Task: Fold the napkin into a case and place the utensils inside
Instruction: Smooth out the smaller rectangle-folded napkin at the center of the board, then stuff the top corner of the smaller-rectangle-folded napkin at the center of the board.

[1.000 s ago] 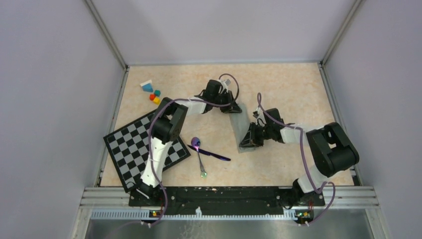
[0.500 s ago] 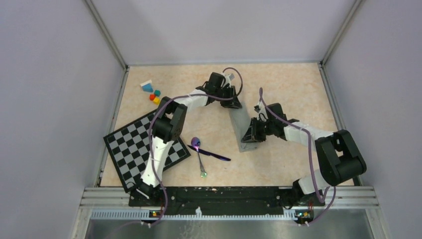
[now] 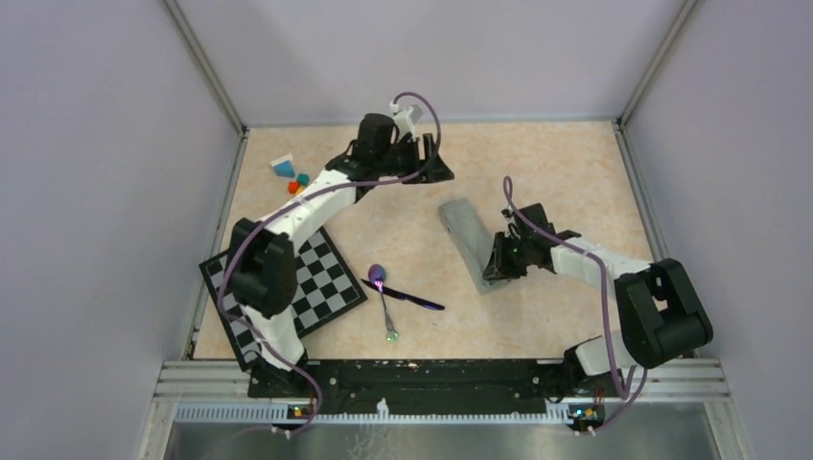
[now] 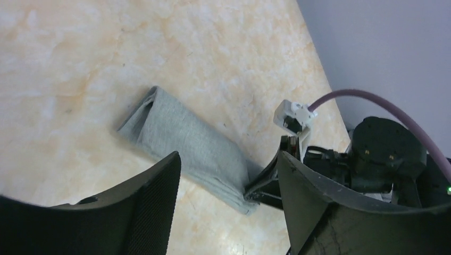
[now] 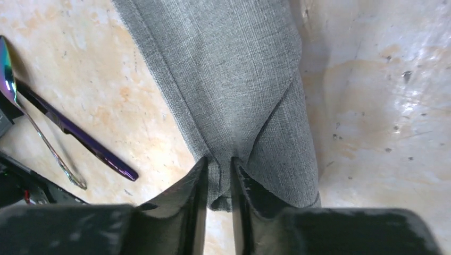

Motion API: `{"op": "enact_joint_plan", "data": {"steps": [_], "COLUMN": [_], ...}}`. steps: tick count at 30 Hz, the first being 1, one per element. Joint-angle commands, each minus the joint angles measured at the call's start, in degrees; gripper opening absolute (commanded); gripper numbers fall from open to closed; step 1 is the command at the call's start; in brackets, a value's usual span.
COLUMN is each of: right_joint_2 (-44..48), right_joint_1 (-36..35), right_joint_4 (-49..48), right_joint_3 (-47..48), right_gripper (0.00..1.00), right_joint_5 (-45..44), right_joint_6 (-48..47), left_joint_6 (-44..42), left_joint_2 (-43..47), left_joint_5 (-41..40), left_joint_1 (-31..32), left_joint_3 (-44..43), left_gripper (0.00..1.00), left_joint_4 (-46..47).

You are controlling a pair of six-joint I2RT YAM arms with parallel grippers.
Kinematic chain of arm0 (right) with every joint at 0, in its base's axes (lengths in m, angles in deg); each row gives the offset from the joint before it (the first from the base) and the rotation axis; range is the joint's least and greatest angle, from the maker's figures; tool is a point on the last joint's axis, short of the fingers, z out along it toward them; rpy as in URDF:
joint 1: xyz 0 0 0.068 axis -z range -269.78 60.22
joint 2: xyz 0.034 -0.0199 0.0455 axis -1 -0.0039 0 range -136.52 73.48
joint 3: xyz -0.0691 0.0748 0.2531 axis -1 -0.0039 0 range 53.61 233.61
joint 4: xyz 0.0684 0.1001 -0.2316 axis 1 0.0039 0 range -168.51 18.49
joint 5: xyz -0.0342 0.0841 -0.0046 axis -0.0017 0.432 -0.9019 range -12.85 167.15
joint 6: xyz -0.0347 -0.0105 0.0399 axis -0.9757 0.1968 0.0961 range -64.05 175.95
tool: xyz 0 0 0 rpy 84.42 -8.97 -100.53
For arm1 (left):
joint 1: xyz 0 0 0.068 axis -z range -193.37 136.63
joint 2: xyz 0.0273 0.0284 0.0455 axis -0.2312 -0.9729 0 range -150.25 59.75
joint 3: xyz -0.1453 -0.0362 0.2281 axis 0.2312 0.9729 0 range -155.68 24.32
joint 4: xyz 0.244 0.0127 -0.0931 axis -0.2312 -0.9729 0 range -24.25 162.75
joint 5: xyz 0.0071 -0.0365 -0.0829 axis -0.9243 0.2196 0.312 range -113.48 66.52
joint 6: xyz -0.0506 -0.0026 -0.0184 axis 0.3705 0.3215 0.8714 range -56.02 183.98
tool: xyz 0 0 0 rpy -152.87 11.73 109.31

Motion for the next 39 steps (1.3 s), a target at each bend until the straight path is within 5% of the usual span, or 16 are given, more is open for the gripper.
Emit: {"op": "enact_joint_plan", "data": {"steps": [1, 6, 11, 22, 39], "right_joint_2": [4.0, 0.6, -9.8, -23.6, -29.5], "right_joint_1": [-0.6, -4.1, -9.4, -16.6, -18.8], "right_joint_4": [4.0, -1.5, -4.5, -3.4, -2.2], "right_joint_3": [6.0, 15.5, 25.6, 38.0, 42.3], "right_gripper": [0.26, 0.54, 0.6, 0.5, 0.37], "right_joint_5": [-2.0, -2.3, -15.1, -33.0, -36.5], "right_joint_6": [-6.7, -13.2, -18.6, -23.2, -24.2], "left_joint_6": [1.2, 5.3, 6.5, 3.9, 4.3], "left_joint_2": [9.5, 18.8, 25.2, 32.5, 32.0], "left_joint_5": [-3.3, -5.5, -7.0, -10.8, -7.8], "left_joint_1": [-1.9, -4.0, -5.3, -6.2, -6.3], "left_joint_3": [9.9, 23.3, 32.0, 37.7, 39.4], "left_gripper": [0.73, 0.77, 0.79, 0.8, 0.8], "left_joint_4": [2.7, 7.4, 9.1, 3.0, 4.5]}}
